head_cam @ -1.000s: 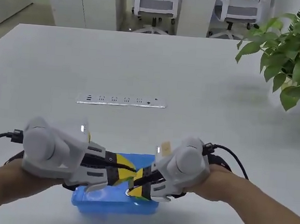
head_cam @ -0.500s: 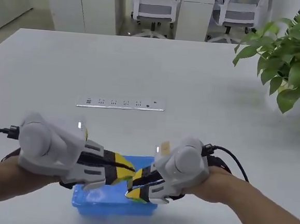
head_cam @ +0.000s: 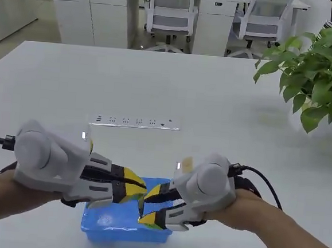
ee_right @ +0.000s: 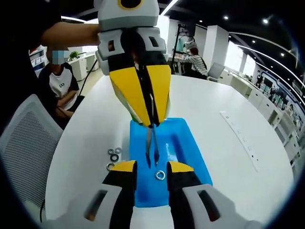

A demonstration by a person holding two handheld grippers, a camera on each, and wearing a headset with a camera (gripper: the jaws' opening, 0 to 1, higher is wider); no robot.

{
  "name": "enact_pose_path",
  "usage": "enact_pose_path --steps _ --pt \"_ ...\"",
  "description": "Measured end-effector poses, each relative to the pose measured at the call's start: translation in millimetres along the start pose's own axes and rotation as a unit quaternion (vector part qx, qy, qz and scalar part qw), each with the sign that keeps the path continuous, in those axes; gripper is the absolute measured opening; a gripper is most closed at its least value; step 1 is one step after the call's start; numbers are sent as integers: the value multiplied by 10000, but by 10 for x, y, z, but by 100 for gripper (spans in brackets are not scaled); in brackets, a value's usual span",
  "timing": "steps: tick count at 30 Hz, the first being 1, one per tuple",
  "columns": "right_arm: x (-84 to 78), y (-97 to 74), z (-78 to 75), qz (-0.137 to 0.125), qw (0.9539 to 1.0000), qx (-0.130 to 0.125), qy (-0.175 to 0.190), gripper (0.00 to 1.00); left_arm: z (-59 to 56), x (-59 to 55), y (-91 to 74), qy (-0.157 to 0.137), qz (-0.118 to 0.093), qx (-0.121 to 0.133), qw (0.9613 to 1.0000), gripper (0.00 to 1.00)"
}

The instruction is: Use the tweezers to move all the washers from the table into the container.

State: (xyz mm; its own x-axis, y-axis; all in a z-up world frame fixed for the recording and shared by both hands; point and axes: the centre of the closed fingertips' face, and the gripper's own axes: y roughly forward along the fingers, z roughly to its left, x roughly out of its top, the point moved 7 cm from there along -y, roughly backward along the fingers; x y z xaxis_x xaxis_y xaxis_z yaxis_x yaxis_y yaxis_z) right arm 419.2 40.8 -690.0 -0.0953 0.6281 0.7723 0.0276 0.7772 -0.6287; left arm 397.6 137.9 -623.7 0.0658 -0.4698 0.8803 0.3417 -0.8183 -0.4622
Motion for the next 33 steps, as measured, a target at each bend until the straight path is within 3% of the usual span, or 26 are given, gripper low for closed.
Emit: enact_pose_path --steps 18,33 --pt "-89 -283 248 -72 9979 -475 431 45 -186 115 -255 44 -31 52 10000 5" --pt "-218 -436 470 -133 9937 -799 772 72 -409 169 -345 76 -26 -35 10000 5"
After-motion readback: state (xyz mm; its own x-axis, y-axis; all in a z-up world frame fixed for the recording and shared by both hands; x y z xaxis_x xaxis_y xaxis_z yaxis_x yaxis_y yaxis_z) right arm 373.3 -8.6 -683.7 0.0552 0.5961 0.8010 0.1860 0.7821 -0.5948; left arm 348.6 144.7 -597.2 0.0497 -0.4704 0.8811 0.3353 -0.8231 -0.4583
